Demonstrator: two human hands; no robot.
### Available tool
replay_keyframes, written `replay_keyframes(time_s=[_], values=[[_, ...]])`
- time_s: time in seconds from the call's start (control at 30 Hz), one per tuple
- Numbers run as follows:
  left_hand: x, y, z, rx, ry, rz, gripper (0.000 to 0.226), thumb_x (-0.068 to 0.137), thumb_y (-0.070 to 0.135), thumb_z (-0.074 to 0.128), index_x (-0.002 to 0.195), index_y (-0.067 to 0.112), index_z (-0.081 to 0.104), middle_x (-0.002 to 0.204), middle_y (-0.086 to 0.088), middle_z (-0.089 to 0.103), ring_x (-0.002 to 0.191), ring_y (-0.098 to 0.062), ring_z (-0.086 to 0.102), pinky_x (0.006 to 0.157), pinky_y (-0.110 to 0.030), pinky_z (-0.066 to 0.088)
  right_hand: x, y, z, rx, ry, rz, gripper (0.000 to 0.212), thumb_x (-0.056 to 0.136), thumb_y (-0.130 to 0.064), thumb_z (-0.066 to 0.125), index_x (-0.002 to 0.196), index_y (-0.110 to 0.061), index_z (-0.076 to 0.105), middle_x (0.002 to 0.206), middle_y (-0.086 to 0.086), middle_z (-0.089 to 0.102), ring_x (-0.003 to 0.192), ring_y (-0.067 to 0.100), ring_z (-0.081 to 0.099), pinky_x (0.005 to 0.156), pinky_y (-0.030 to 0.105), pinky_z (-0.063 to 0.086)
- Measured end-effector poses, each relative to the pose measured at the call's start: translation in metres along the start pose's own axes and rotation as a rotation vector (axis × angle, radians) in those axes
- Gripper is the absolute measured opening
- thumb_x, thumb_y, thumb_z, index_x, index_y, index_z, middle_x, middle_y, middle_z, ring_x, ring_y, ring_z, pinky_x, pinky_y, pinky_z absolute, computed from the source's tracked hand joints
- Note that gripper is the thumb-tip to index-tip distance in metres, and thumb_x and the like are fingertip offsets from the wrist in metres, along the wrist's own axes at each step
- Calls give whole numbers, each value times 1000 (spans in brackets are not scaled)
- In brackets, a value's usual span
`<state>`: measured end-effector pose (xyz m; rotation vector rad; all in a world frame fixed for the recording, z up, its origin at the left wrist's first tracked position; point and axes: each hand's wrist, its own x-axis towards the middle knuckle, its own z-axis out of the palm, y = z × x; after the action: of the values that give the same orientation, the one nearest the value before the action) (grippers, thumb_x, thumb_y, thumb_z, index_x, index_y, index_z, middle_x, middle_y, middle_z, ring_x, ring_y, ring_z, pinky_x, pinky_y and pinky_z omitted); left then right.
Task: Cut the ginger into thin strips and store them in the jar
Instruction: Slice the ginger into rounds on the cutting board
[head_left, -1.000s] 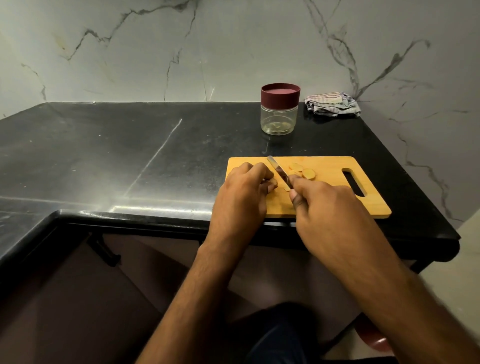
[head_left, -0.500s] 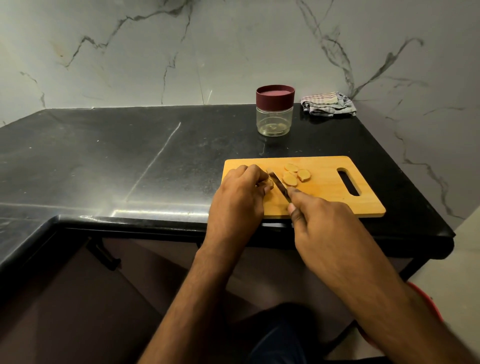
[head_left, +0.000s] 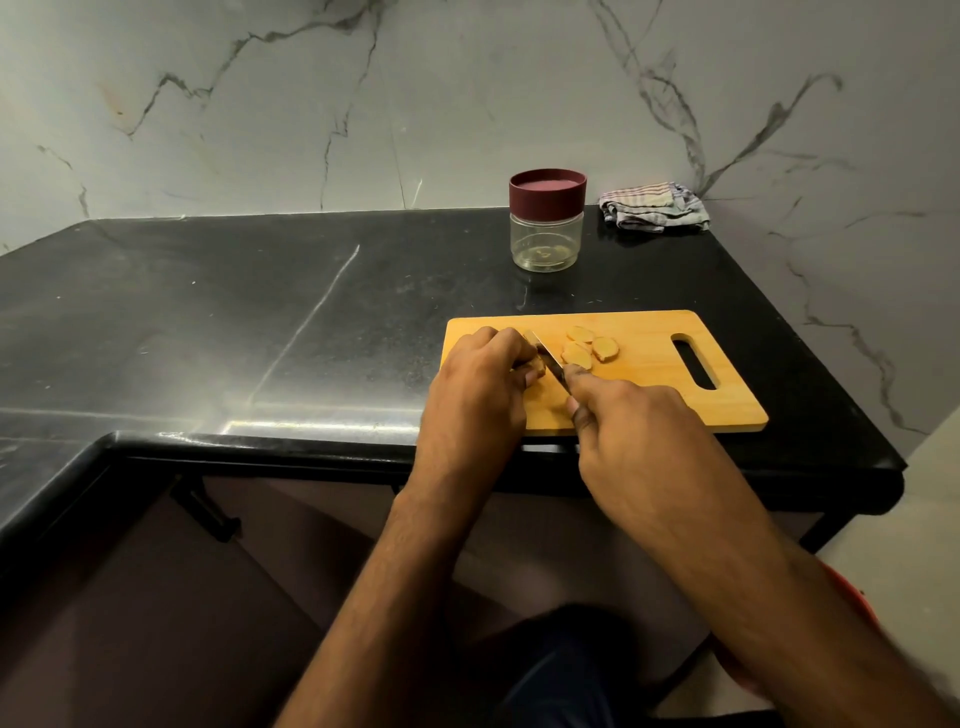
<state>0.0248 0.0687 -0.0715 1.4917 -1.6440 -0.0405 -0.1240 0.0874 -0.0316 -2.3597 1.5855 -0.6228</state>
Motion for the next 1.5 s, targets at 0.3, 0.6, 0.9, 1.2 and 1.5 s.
replay_keyframes(time_s=[0.3, 0.6, 0.9, 1.2, 1.5], values=[[1, -2, 1, -20, 14, -22, 6, 92, 8, 65, 88, 13, 66, 89, 2, 65, 84, -15, 60, 73, -42, 53, 13, -4, 2, -24, -17, 28, 40, 99, -20, 47, 137, -33, 45, 98, -3, 58, 78, 8, 48, 61, 19, 39], [1, -3, 0, -34, -1, -9, 9, 90, 4, 67, 90, 13, 67, 94, 0, 65, 88, -16, 61, 75, -42, 55, 12, -4, -5, -19, -27, 31, 33, 101, -25, 42, 132, -33, 51, 95, -3, 54, 77, 9, 46, 54, 20, 36], [-1, -6, 2, -51, 30, -2, 8, 88, 2, 68, 86, 10, 67, 91, -2, 66, 86, -19, 63, 73, -45, 54, 8, -2, -7, 0, -42, 27, 30, 101, -32, 40, 127, -35, 55, 86, -7, 54, 69, 8, 49, 51, 20, 35], [0, -7, 2, -36, 37, 5, 11, 87, 1, 68, 85, 11, 67, 89, -1, 65, 84, -19, 61, 72, -44, 53, 20, -15, -2, -66, -94, 69, 36, 96, -18, 50, 128, -33, 53, 91, -2, 51, 84, 15, 50, 61, 25, 39], [0, -8, 1, -26, 26, 8, 7, 88, 4, 69, 86, 10, 67, 91, -3, 66, 86, -20, 63, 72, -46, 55, 6, -11, -7, -97, -135, 81, 36, 96, -20, 52, 131, -31, 50, 93, -2, 53, 80, 14, 53, 50, 22, 37]])
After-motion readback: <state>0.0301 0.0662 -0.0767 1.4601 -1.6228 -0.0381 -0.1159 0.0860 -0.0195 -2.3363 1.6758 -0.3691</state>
